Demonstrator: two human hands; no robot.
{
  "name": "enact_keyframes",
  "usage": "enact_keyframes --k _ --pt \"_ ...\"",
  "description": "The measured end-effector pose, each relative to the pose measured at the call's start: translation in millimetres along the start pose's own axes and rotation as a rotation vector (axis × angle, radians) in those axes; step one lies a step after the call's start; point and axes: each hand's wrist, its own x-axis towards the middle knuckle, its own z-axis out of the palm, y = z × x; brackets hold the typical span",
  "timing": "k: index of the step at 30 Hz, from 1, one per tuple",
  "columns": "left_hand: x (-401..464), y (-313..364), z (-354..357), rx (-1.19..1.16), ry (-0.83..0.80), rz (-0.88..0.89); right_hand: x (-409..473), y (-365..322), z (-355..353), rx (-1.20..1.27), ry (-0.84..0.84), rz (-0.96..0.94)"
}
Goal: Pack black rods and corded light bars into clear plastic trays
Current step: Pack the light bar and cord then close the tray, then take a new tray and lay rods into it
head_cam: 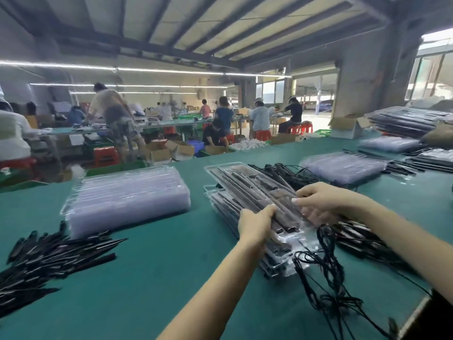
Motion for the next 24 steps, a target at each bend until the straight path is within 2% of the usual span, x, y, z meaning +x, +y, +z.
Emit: enact_keyframes --k 1,3,5,7,9,11,15,18,24 --pt "6.1 -0.4 8.2 0.172 0.042 0.003 8.8 3.3 -0.1 -0.066 0.052 -0.01" --pt "16.6 -5.1 14.7 0.496 0.151 -0.002 26.3 12.9 5.8 -0.349 0.149 -0.038" --pt "25.7 -19.7 13.2 0.664 0.177 0.017 43.7 31.5 23.9 -0.623 0.174 -0.018" --pt "33.2 -42.8 10.1 0.714 0.092 0.062 56.5 54.1 45.9 -0.759 0.119 0.087" --pt "37.6 -60.7 9.2 0.594 0.031 0.075 64.4 69.4 56.0 -0.704 0.1 0.156" --pt "41.2 -67.1 11.7 0.463 0.028 0.092 70.5 75.0 53.1 -0.559 0.091 0.101" --pt "50.9 -61.1 4.7 0.359 0.0 0.12 78.0 74.6 58.4 -0.376 0.049 0.07" --pt "56.0 -60.6 -3.7 0.29 -0.029 0.11 80.5 74.0 70.6 -0.359 0.074 0.073" --pt "46.6 -74.2 -0.4 0.026 -0.008 -0.094 80.0 76.6 67.5 -0.312 0.108 0.065"
